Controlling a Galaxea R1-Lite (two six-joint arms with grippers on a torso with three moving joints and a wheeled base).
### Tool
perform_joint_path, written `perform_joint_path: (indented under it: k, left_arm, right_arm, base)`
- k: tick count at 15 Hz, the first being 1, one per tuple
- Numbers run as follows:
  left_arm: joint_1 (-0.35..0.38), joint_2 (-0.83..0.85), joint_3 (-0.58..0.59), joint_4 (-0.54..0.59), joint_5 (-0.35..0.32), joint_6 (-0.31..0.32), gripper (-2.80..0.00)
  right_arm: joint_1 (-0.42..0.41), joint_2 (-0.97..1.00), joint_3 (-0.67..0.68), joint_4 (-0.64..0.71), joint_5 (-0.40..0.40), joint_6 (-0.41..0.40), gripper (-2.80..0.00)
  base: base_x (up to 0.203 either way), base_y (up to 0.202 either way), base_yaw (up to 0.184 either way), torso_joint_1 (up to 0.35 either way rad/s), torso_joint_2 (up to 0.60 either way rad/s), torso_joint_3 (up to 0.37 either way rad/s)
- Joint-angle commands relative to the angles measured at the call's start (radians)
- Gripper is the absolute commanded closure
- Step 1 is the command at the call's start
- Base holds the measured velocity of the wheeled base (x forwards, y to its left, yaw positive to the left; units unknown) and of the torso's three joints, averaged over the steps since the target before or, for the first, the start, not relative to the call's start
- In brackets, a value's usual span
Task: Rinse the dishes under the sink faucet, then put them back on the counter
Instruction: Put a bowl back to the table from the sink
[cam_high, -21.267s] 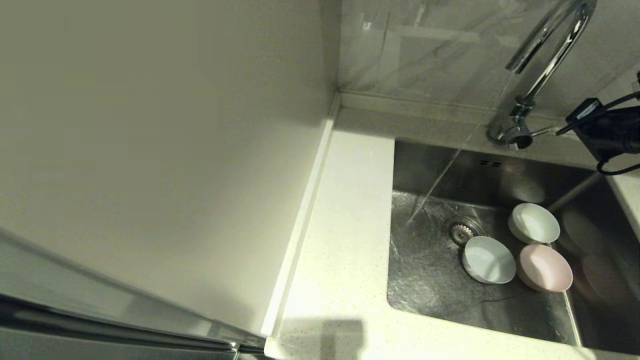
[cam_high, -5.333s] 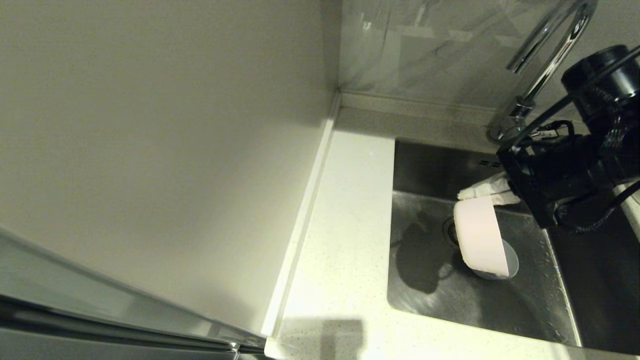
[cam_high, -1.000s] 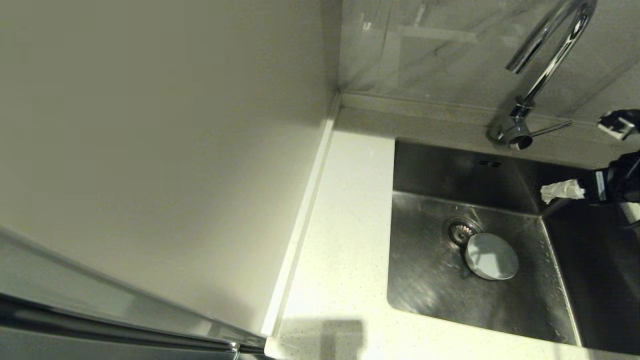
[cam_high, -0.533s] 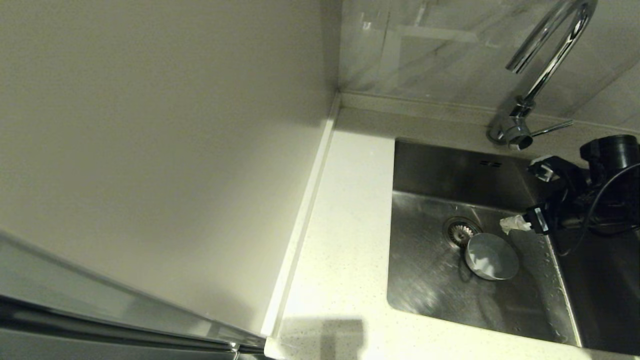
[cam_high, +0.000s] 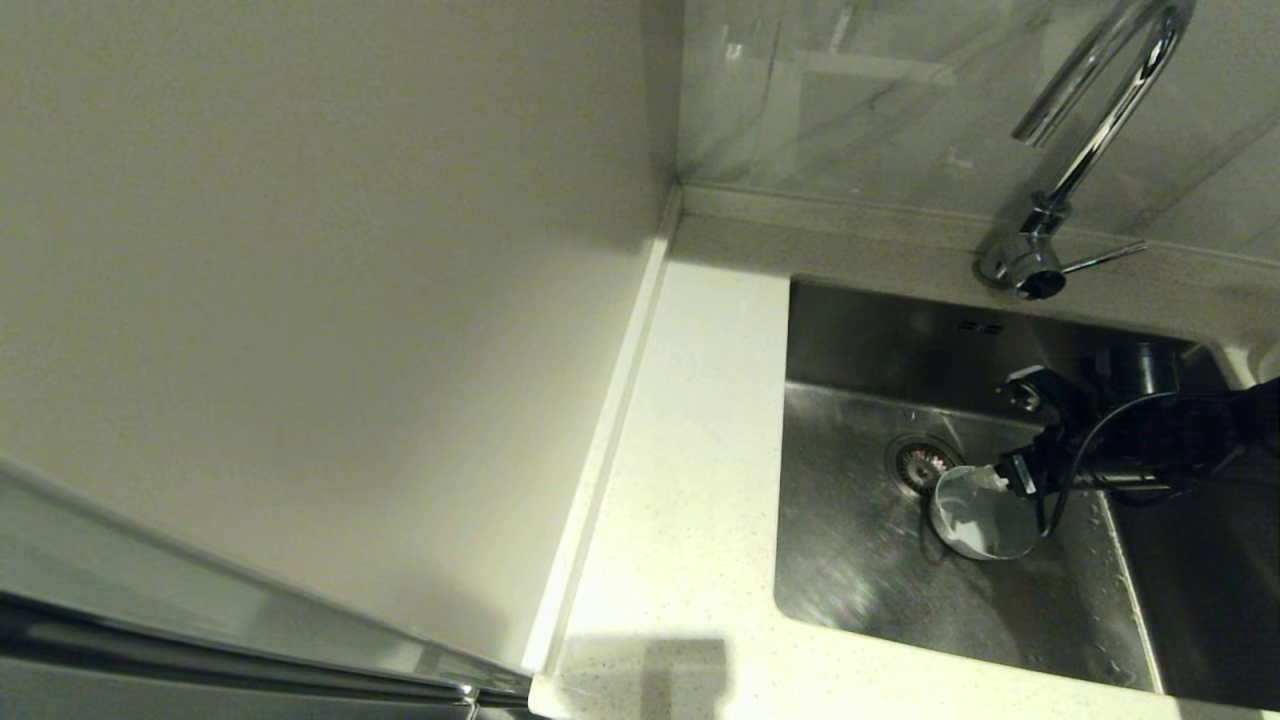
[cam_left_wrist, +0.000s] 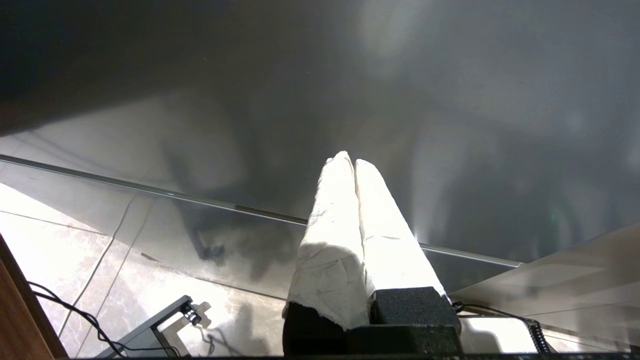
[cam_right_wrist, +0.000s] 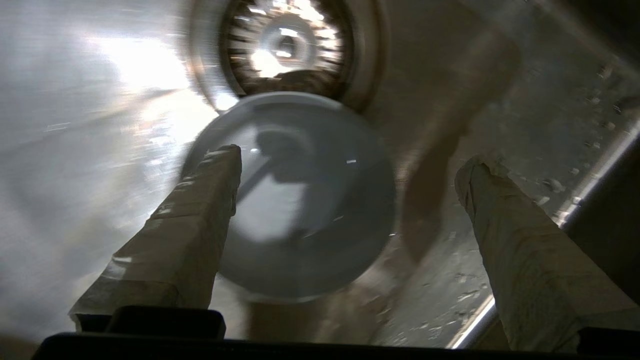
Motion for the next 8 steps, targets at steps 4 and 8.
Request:
perform_joint_path:
  k: [4, 8]
  left_arm:
    - [-0.001, -0.003, 0.0, 0.0, 0.001, -0.001, 0.0]
    - [0.0, -0.004, 0.0, 0.0, 0.0, -0.001, 0.0]
  right_arm:
    - [-0.025, 0.135, -0.074, -0.032, -0.061, 0.001, -2.8]
    - [-0.047, 0.201, -0.123, -0.028, -0.07, 0.003, -2.8]
  base:
    - [0.0, 0.0, 0.0, 0.0, 0.0, 0.0]
    - [0.0, 0.0, 0.0, 0.0, 0.0, 0.0]
